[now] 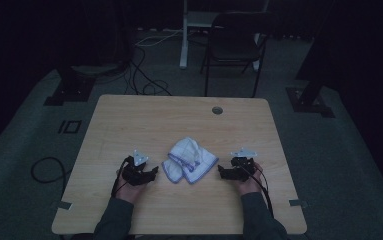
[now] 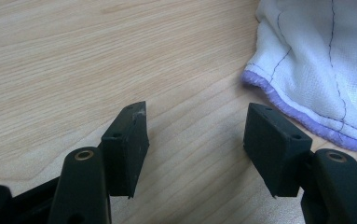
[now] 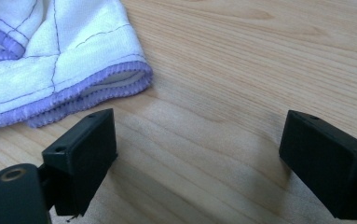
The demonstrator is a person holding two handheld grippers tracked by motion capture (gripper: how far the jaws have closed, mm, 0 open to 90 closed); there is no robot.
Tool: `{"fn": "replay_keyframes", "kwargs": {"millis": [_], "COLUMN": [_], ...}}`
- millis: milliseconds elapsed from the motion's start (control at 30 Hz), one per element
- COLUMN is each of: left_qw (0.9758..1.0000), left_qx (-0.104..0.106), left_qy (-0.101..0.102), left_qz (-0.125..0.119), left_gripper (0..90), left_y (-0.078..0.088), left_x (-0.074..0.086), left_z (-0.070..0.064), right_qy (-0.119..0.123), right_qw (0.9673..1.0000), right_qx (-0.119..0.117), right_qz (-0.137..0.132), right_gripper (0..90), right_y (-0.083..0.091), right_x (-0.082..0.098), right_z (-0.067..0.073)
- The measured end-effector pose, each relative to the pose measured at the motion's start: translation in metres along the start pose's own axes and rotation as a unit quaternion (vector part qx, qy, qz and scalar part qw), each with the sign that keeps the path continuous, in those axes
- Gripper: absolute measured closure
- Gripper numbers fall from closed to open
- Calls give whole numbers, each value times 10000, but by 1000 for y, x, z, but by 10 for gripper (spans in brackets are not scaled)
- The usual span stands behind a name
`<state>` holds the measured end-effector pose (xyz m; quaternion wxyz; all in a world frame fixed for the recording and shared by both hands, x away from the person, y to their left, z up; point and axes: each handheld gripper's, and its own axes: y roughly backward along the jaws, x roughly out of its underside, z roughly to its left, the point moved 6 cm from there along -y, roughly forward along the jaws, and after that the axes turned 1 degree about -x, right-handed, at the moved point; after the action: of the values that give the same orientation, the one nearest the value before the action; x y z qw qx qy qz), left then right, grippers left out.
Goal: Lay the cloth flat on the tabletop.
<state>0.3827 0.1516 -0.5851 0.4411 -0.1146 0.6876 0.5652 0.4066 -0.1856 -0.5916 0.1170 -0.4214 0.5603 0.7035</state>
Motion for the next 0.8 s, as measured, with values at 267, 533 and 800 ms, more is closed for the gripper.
{"fn": "replay_keyframes", "kwargs": {"millis": [267,533,800], "left_qw": [10000,10000,9999], "left_qx": [-5,72,95], "left_qy": [4,-57,-64], "left_qz": [-1,-10,25], "left_gripper": [405,494,589], "left_y": [0,2,3], "left_x": [0,0,0], "left_z": [0,-4,-4], "right_qy": [11,14,-10], "right_qw": [10000,10000,10000], "right_qx": [-17,-14,25], "right_qz": [6,-8,29], "right_gripper": [111,143,336], "right_y": [1,2,7], "right_x": [1,1,0], "right_z": [3,5,7]}}
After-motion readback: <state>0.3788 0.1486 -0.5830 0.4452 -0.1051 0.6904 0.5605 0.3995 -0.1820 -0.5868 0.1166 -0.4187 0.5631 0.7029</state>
